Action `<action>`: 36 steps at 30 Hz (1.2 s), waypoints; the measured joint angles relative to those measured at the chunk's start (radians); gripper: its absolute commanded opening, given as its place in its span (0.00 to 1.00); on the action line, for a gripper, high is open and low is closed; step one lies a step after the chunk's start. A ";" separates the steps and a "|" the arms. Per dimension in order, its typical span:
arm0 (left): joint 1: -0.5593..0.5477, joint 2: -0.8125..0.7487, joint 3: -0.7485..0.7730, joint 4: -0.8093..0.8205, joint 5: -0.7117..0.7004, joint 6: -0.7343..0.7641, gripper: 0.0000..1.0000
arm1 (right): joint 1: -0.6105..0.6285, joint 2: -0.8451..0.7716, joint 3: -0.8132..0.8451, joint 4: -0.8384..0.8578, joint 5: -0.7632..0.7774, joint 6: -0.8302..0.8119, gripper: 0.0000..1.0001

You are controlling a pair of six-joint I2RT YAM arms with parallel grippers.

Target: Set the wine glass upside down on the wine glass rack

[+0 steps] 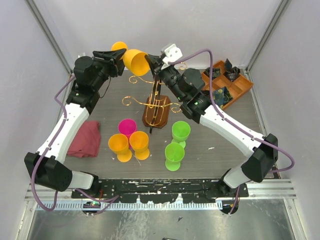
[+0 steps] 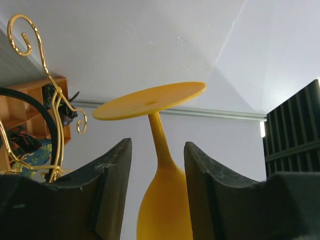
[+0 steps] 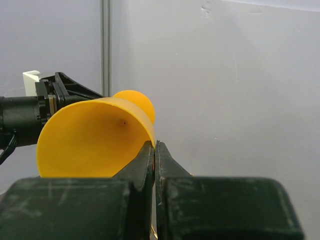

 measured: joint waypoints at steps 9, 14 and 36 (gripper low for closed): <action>-0.003 0.000 -0.010 0.028 0.011 -0.060 0.16 | 0.004 0.000 -0.008 0.004 0.024 -0.004 0.01; -0.001 0.010 -0.014 0.060 0.021 -0.092 0.15 | 0.004 0.000 -0.008 0.010 0.025 -0.004 0.01; 0.051 0.207 0.020 0.529 0.169 0.038 0.00 | 0.009 -0.031 -0.018 -0.080 0.094 -0.045 0.71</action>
